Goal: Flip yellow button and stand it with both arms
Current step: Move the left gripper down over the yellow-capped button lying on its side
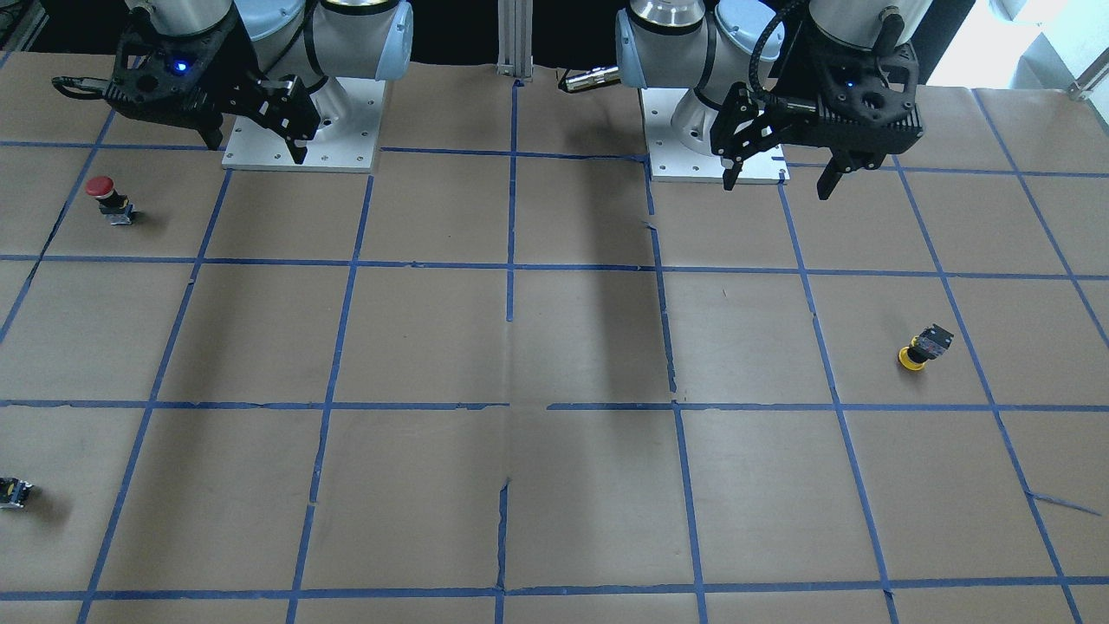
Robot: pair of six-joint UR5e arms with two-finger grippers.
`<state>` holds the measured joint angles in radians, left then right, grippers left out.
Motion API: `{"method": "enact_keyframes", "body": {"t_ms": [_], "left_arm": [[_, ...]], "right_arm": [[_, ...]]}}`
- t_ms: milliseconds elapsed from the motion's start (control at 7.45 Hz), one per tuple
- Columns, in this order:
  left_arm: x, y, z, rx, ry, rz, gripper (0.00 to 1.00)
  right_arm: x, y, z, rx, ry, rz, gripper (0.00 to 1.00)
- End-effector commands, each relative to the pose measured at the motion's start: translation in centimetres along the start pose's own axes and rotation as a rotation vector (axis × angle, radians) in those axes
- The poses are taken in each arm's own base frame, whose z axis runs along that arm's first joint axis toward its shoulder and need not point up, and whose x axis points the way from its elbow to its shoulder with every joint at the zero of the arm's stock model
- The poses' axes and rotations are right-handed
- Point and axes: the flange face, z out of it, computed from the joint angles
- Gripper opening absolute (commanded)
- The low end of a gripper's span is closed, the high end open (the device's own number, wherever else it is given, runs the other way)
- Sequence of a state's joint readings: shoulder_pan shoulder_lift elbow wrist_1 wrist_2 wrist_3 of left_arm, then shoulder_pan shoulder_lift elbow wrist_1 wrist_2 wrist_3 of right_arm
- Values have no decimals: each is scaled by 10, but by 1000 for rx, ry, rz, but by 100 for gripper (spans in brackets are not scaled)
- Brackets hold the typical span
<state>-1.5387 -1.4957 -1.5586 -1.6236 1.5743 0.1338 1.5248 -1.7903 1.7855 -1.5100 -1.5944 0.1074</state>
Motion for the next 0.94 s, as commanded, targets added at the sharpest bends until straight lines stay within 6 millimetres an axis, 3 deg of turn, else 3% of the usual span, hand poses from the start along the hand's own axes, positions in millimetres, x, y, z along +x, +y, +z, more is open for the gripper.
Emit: {"method": "enact_keyframes", "body": {"t_ms": [0,402,537,671,805], "left_arm": [[-1,-1,1,-5,4,-10,99],[-4,6,9,-40,-3,7,99],[-27,6,22,-54,6,-41,99],[-74,5,26,-57,11,-78,99],[-108,9,34,-78,20,-4,99]], "right_arm": [[0,-4,-3,24,-8,2,100],[1,-3,-4,28,1,2,100],[1,-3,-4,28,1,4,100],[2,-3,-3,27,4,4,100],[1,-3,-2,25,1,4,100]]}}
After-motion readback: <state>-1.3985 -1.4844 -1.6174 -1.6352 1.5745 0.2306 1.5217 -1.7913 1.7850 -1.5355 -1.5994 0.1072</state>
